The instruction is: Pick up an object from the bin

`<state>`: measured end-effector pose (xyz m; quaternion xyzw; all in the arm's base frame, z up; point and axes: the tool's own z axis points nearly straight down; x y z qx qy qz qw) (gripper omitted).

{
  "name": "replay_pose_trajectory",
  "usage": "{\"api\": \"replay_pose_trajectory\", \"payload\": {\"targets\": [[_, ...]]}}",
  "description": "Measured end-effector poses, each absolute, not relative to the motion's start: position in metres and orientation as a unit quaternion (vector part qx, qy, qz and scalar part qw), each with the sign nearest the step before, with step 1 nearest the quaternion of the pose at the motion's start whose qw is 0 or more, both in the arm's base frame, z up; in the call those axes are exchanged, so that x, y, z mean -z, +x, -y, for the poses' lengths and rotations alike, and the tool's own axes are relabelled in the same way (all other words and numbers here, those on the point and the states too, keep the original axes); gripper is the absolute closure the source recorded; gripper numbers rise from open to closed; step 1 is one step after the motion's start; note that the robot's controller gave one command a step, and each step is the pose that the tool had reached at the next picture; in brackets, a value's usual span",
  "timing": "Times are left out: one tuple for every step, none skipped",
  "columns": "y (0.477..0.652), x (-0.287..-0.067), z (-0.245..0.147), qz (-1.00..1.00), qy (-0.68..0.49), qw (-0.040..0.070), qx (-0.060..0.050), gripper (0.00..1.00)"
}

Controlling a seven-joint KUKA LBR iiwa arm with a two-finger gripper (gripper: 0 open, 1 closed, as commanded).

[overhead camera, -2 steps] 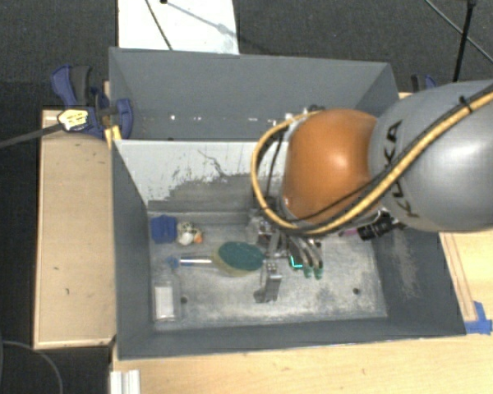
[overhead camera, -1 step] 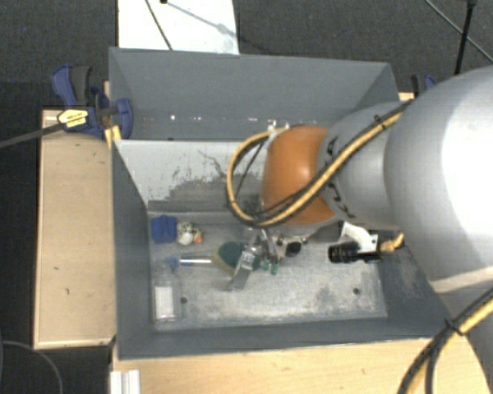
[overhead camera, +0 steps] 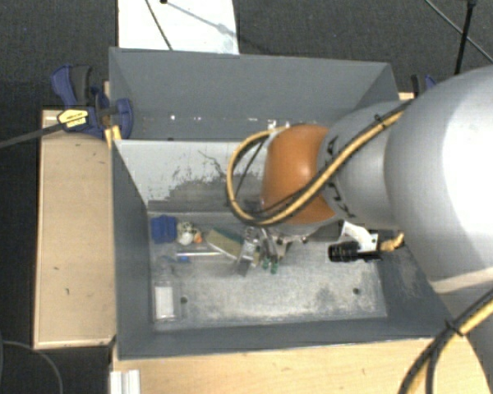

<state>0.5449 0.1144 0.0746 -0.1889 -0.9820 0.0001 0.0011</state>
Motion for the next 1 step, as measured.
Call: {"api": "replay_pose_trajectory", "payload": {"targets": [[0.5594, -0.2731, -0.1387, 0.983, -0.181, -0.005, 0.002, 1.0]]}}
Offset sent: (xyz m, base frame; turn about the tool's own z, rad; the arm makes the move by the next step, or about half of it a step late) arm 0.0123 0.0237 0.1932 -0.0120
